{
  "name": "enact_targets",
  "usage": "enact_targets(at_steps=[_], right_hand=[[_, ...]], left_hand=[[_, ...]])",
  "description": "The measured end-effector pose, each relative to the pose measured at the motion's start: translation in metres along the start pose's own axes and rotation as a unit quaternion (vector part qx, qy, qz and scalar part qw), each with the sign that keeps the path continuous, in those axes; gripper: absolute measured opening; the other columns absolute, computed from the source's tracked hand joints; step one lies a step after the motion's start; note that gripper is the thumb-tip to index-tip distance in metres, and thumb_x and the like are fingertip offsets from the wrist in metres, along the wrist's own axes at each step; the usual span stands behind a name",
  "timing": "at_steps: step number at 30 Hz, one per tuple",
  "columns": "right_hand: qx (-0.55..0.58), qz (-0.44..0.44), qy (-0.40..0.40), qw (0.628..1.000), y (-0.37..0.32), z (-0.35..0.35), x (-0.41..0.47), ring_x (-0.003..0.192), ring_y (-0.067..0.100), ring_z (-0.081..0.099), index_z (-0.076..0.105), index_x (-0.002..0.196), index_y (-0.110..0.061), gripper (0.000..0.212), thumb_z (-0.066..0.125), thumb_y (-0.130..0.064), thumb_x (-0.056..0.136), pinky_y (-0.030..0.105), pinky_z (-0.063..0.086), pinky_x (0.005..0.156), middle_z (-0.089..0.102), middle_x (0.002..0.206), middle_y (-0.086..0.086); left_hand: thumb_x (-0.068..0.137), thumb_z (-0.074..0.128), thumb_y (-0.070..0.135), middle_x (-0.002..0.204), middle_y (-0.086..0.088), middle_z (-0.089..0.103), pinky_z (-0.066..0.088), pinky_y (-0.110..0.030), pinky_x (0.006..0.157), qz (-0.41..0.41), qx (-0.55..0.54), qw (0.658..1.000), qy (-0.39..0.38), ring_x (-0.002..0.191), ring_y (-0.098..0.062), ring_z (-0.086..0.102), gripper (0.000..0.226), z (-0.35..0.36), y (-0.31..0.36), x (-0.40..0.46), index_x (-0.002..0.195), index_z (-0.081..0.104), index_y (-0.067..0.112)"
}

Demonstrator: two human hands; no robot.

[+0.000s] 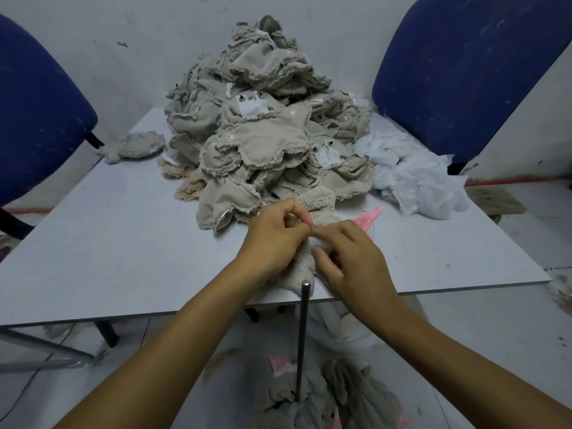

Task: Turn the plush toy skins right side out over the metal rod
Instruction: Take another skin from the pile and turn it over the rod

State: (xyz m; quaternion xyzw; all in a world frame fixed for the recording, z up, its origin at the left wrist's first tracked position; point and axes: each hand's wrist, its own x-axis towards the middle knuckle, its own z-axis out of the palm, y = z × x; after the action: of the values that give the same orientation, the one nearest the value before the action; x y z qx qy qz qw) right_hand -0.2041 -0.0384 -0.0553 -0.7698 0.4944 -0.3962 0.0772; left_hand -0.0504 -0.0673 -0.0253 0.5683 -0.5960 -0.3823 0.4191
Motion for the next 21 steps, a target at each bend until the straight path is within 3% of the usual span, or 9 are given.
enact_targets(at_steps=[4, 8, 11, 15, 18, 21], right_hand=[[0.02, -0.008, 0.024, 0.999, 0.003, 0.0, 0.0, 0.079, 0.015, 0.057, 0.071, 0.108, -0.013, 0.022, 0.074, -0.014, 0.087, 0.027, 0.049, 0.067, 0.058, 0.101, 0.005], [-0.036, -0.042, 0.014, 0.998, -0.001, 0.003, -0.006, 0.08, 0.019, 0.056, 0.075, 0.107, -0.018, 0.02, 0.065, -0.026, 0.093, 0.037, 0.051, 0.057, 0.056, 0.104, 0.005], [-0.03, -0.042, 0.032, 0.998, -0.003, 0.004, -0.005, 0.088, 0.02, 0.063, 0.073, 0.111, -0.013, 0.023, 0.062, -0.019, 0.092, 0.037, 0.054, 0.065, 0.065, 0.105, 0.002], [0.026, -0.055, 0.005, 0.998, -0.001, -0.001, -0.007, 0.095, 0.013, 0.066, 0.068, 0.122, -0.012, 0.027, 0.061, -0.014, 0.096, 0.029, 0.054, 0.079, 0.07, 0.111, 0.0], [0.056, 0.0, -0.003, 0.998, 0.0, -0.001, -0.009, 0.072, 0.009, 0.063, 0.056, 0.124, -0.02, 0.027, 0.062, -0.021, 0.097, 0.028, 0.053, 0.067, 0.069, 0.095, -0.007], [0.021, -0.033, 0.018, 0.999, 0.001, 0.002, -0.008, 0.077, 0.015, 0.058, 0.066, 0.113, -0.013, 0.019, 0.066, -0.014, 0.094, 0.036, 0.052, 0.069, 0.07, 0.097, -0.004]], left_hand=[[0.084, 0.06, 0.002, 0.057, -0.001, 0.054, 0.04, -0.032, 0.052, 0.007, 0.001, 1.0, -0.003, 0.05, -0.016, 0.048, 0.027, 0.002, 0.0, -0.002, 0.072, 0.063, 0.026], [0.085, 0.06, -0.004, 0.059, -0.008, 0.055, 0.044, -0.036, 0.054, -0.003, -0.021, 1.0, -0.004, 0.049, -0.019, 0.052, 0.025, -0.002, -0.003, -0.002, 0.076, 0.063, 0.019], [0.085, 0.06, -0.003, 0.056, -0.004, 0.054, 0.043, -0.033, 0.051, 0.0, -0.026, 1.0, -0.008, 0.046, -0.017, 0.051, 0.023, -0.002, -0.002, -0.003, 0.077, 0.062, 0.018], [0.085, 0.06, -0.003, 0.051, 0.003, 0.054, 0.041, -0.027, 0.045, -0.001, -0.039, 0.999, 0.007, 0.042, -0.015, 0.05, 0.024, -0.004, -0.002, -0.003, 0.075, 0.062, 0.019], [0.084, 0.06, -0.003, 0.052, 0.001, 0.055, 0.041, -0.028, 0.045, -0.001, -0.031, 0.999, 0.008, 0.041, -0.015, 0.051, 0.027, -0.006, -0.002, -0.003, 0.073, 0.062, 0.021], [0.084, 0.06, -0.003, 0.053, 0.002, 0.054, 0.041, -0.031, 0.049, 0.001, -0.027, 1.0, 0.009, 0.043, -0.015, 0.049, 0.031, -0.004, -0.003, -0.002, 0.07, 0.063, 0.025]])
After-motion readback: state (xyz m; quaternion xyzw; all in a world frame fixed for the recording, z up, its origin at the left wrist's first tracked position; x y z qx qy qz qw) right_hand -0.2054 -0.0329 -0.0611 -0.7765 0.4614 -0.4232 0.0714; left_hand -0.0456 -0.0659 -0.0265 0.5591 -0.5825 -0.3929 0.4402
